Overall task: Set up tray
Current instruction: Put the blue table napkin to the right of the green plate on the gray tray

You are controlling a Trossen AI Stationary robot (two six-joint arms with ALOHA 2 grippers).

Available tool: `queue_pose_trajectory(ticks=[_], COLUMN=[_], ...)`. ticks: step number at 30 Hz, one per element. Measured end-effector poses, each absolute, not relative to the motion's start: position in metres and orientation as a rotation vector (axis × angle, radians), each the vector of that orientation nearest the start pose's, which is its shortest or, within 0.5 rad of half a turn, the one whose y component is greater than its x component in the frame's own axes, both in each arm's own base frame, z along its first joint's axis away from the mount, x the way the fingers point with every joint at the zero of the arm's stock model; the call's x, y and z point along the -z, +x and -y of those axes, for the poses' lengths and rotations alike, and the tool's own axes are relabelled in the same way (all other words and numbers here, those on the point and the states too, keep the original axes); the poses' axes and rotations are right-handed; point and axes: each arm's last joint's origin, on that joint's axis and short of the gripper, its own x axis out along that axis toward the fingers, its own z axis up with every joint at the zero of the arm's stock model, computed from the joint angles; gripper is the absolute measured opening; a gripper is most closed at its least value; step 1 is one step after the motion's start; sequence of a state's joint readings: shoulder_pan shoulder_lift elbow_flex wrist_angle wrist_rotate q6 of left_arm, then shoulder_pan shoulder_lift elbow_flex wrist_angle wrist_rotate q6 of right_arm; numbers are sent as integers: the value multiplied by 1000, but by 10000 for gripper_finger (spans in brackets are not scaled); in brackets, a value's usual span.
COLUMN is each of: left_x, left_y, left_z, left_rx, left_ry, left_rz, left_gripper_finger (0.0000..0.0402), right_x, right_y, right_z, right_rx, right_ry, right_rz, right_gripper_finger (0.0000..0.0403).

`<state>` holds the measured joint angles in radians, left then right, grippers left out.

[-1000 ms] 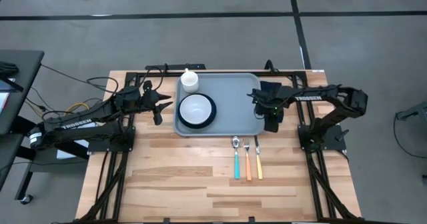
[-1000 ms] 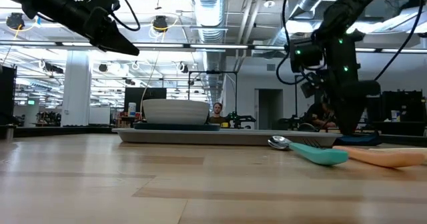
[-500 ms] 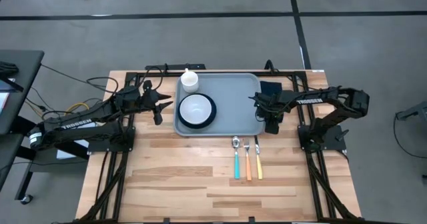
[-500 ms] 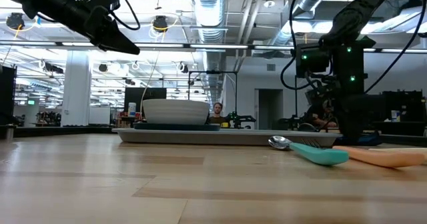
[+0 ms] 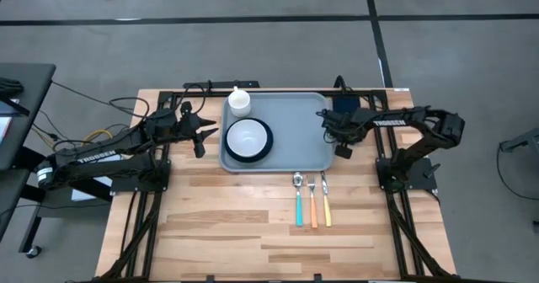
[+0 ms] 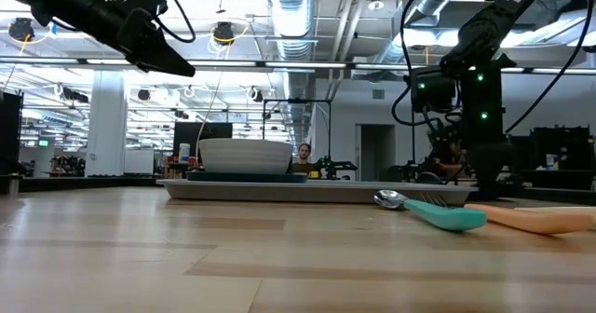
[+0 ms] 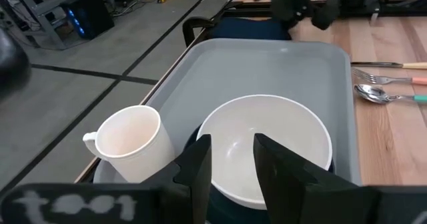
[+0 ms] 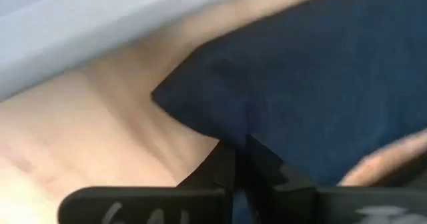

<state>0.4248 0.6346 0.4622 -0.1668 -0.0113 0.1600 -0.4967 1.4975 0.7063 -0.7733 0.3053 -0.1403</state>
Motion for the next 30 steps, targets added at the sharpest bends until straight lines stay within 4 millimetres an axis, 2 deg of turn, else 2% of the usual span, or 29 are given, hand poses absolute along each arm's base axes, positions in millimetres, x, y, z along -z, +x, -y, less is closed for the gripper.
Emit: queue_pose_trajectory(ticks=[7,12,17,22,26,30], left_x=[-245,-245,-245,-245,-244,-244], left_y=[137,137,137,137,137,137], left_z=[-62,-62,-62,-62,-62,-62], left_rx=[-404,-402,-401,-399,-398,-397], left_ry=[86,85,87,91,91,89], left_rz=[-369,-370,-371,-372,-375,-378], left_gripper_finger=[103,103,103,103,103,103], right_x=[-155,-176,-216,-265,-303,-331], right_y=[177,179,181,180,180,184], right_z=[119,118,112,94,72,50], right_rx=[651,804,992,1089,1086,1023], right_ry=[142,63,-42,-109,-131,-157], right_rz=[-1719,-1686,-1529,-1345,-1183,-1040], right_gripper_finger=[2,1,1,1,0,0])
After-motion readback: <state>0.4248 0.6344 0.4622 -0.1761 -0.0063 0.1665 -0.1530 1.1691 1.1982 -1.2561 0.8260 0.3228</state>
